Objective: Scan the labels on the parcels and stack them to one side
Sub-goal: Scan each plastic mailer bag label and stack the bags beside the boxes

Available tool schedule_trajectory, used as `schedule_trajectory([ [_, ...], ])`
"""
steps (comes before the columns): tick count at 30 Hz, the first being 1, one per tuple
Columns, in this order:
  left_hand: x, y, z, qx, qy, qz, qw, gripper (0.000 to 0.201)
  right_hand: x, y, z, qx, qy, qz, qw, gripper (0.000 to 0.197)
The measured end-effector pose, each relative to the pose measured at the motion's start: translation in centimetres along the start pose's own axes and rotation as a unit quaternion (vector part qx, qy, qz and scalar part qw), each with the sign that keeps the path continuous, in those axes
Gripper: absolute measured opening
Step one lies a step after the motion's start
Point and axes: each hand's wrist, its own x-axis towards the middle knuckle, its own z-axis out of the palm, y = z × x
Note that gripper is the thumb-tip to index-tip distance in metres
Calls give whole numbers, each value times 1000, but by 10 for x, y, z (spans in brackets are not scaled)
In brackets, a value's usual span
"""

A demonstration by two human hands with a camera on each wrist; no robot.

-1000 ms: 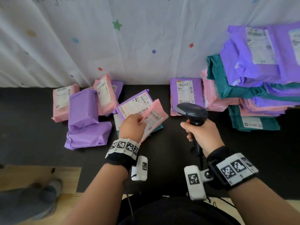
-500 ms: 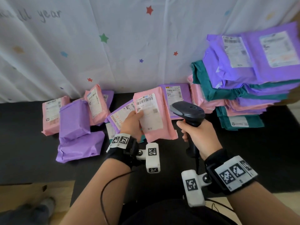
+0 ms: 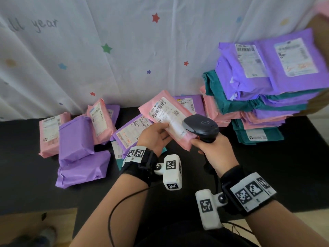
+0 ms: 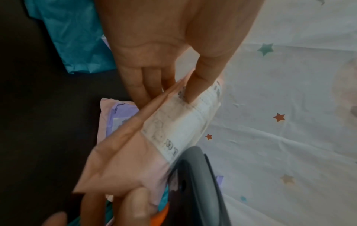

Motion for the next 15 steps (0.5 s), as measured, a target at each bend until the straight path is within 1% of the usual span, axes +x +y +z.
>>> schedule_trajectory([
  [3, -2, 4, 3, -29, -49, -4, 998, 43, 0, 1, -1, -6, -2, -14, 1000, 26],
  [5, -1, 6, 5, -38, -63, -8, 997, 42, 1, 3, -1, -10, -2, -19, 1000, 29],
  [8, 2, 5, 7, -30, -41, -6, 999, 38, 0, 1, 0, -22, -13, -15, 1000, 41],
  [10, 5, 5, 5, -8, -10, 12, 1000, 35, -2, -3, 1, -7, -21, -17, 1000, 37],
  [12, 6, 7, -1, 65, 41, 44, 996, 29, -6, -10, 1, 9, -32, -26, 999, 22],
  [13, 7, 8, -4, 127, 67, 64, 988, 26, -9, -14, 1, 9, -44, -32, 998, 16],
  [15, 7, 8, -8, 238, 90, 106, 961, 25, -13, -21, 2, 9, -70, -42, 997, 9],
])
